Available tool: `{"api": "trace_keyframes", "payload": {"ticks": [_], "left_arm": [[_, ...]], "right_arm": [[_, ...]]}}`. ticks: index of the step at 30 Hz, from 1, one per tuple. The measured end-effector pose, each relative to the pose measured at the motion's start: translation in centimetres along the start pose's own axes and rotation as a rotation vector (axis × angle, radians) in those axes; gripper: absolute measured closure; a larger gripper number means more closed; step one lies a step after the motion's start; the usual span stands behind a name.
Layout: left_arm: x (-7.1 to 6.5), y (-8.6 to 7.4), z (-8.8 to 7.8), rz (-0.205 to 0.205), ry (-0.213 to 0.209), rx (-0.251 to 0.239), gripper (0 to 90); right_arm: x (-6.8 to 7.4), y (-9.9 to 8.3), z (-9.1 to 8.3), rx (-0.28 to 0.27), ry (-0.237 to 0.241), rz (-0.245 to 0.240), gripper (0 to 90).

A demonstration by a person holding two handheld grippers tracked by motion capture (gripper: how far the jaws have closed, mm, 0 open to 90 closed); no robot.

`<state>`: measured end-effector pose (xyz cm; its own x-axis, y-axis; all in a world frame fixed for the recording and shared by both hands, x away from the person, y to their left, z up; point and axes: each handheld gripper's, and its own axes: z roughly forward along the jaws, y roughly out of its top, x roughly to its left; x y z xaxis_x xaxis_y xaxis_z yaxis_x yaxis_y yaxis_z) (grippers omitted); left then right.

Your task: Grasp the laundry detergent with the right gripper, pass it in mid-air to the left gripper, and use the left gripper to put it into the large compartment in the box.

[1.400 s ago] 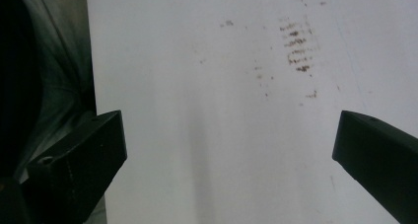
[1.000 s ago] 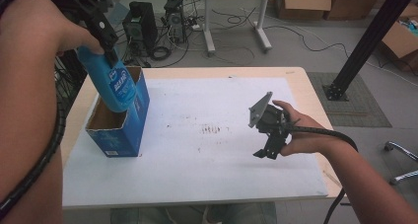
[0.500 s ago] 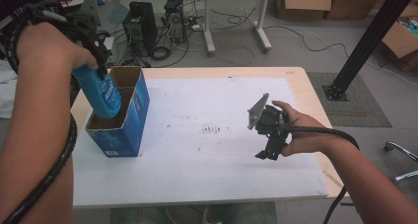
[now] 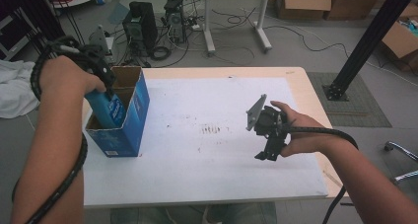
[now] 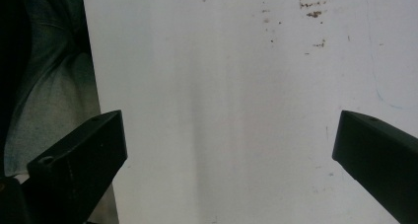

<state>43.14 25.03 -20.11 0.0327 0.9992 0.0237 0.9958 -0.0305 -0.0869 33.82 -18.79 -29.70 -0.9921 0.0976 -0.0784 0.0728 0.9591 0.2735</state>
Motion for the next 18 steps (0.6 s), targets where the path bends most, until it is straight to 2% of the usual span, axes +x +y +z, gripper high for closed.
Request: {"api": "trace_keyframes", "payload": {"ticks": [2, 3, 6, 8, 12, 18], "left_arm": [[0.0, 0.4, 1.9, -0.008, 0.010, 0.001, 38.4], [0.0, 0.4, 1.9, -0.008, 0.010, 0.001, 38.4], [0.0, 0.7, 4.1, -0.009, -0.001, 0.004, 38.4], [-0.1, 0.9, 5.0, -0.007, -0.007, 0.007, 38.4], [-0.2, 1.2, 6.2, 0.003, 0.000, 0.015, 38.5], [-0.3, 1.6, 7.1, 0.006, 0.016, 0.018, 38.4]], "right_arm": [[0.1, 0.1, 0.1, 0.001, 0.003, -0.001, 0.0], [0.1, 0.1, 0.1, 0.001, 0.003, -0.001, 0.0], [0.1, 0.1, 0.1, -0.002, 0.002, -0.002, 0.0], [0.1, 0.0, 0.1, -0.001, 0.002, 0.000, 0.0], [0.1, 0.0, 0.2, 0.002, 0.004, 0.003, 0.0], [0.1, 0.0, 0.3, -0.001, 0.004, 0.003, 0.0]]}}
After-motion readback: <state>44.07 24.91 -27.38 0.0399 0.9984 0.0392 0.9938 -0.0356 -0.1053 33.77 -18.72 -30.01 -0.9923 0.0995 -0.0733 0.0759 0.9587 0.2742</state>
